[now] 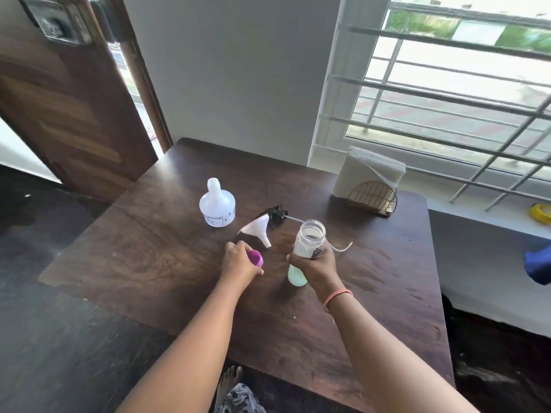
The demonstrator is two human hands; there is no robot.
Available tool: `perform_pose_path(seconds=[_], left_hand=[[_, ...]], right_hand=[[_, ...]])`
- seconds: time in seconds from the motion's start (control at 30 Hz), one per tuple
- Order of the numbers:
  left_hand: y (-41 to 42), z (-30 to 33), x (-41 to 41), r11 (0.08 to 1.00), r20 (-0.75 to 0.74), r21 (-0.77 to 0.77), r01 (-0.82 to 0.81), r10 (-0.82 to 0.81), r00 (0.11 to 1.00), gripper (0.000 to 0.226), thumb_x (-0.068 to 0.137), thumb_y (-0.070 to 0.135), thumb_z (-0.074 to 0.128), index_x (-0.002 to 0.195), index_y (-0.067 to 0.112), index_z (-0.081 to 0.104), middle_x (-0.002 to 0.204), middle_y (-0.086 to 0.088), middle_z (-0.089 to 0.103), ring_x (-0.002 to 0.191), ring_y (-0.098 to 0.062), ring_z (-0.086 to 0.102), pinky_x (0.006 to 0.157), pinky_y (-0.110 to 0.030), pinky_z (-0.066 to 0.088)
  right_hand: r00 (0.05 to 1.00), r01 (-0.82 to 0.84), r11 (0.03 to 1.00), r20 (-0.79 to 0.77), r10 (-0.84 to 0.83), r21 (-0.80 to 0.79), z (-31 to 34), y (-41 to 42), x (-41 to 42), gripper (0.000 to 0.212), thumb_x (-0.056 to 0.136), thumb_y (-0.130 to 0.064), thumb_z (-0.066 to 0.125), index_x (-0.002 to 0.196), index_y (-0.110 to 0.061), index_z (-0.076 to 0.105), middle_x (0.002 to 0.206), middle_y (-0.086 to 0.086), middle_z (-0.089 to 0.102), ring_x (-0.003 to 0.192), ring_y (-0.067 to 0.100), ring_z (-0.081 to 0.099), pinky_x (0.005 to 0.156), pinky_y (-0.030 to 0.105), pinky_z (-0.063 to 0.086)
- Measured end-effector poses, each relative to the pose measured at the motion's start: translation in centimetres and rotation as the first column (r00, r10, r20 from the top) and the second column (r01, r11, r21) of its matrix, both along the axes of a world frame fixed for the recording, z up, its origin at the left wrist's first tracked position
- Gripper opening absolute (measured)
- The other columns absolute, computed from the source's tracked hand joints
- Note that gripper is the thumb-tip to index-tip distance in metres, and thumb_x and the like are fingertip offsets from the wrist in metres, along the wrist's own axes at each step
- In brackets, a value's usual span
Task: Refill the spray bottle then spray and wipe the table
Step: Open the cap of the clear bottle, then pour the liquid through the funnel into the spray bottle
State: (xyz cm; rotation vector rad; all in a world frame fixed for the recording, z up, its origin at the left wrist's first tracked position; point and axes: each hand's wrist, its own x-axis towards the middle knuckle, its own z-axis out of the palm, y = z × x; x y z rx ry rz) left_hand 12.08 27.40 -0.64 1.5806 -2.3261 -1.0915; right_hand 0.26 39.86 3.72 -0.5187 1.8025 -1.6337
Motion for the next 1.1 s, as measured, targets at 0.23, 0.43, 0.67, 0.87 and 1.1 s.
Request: perform_pose_path(seconds=[0.23,0.43,0.67,0.87,1.1], left_hand=[[1.5,-1.8,-1.8,0.997,-0.035,-0.043,0.071,-0.072,0.997,0.059,0.064,0.027,0.089,0.113,0.018,0.058,0.116,-0.004,0.048,0.106,-0.025,0.057,0.089,-0.034,0.047],[2.7,-2.9,-3.9,0.971,-0.142,-0.178,0.157,-0.184,0.973,0.057,0.069,0.022,0.084,0.119,0.023,0.056,0.12,0.002,0.051,0.109,-0.018,0.056,0.086,-0.031,0.049],[2.8,-2.2,-8.0,0.923,-0.04,-0.17,0.347,-0.358,0.933,0.052,0.077,0.023,0.077,0.123,0.03,0.053,0.123,0.008,0.047,0.108,-0.019,0.058,0.085,-0.033,0.047],[1.7,-2.1,-9.4,0.869,-0.022,-0.159,0.468,-0.477,0.878,0.058,0.079,0.023,0.074,0.131,0.03,0.049,0.136,0.013,0.041,0.114,-0.018,0.058,0.085,-0.034,0.048],[-3.4,1.8,-6.3,0.957,-0.322,-0.281,0.068,-0.16,0.933,0.033,0.077,0.026,0.075,0.107,0.028,0.064,0.109,0.009,0.048,0.091,-0.01,0.058,0.069,-0.031,0.049]], right_hand=[[1.0,0.021,1.0,0.018,-0.022,0.013,0.0,-0.2,-0.3,0.041,0.067,0.025,0.068,0.087,-0.008,0.057,0.07,0.0,0.063,0.055,0.0,0.061,0.055,0.015,0.049],[0.966,0.257,0.966,0.036,-0.257,0.012,0.7,-0.1,-2.6,0.046,0.062,0.018,0.076,0.099,-0.005,0.059,0.08,0.006,0.065,0.069,0.017,0.06,0.059,0.022,0.052],[0.945,0.327,0.944,-0.003,-0.328,-0.04,2.9,-1.0,-4.0,0.042,0.066,0.016,0.075,0.098,-0.005,0.058,0.083,0.009,0.063,0.071,0.017,0.057,0.058,0.021,0.051],[0.93,0.366,0.93,-0.033,-0.367,-0.048,3.6,-1.9,-4.2,0.043,0.065,0.016,0.075,0.1,-0.004,0.059,0.082,0.009,0.062,0.07,0.018,0.057,0.061,0.028,0.05],[0.912,0.374,0.927,-0.167,-0.374,-0.028,5.3,-4.8,-4.2,0.051,0.064,0.001,0.084,0.098,-0.017,0.051,0.084,-0.005,0.06,0.073,0.01,0.057,0.066,0.018,0.049]])
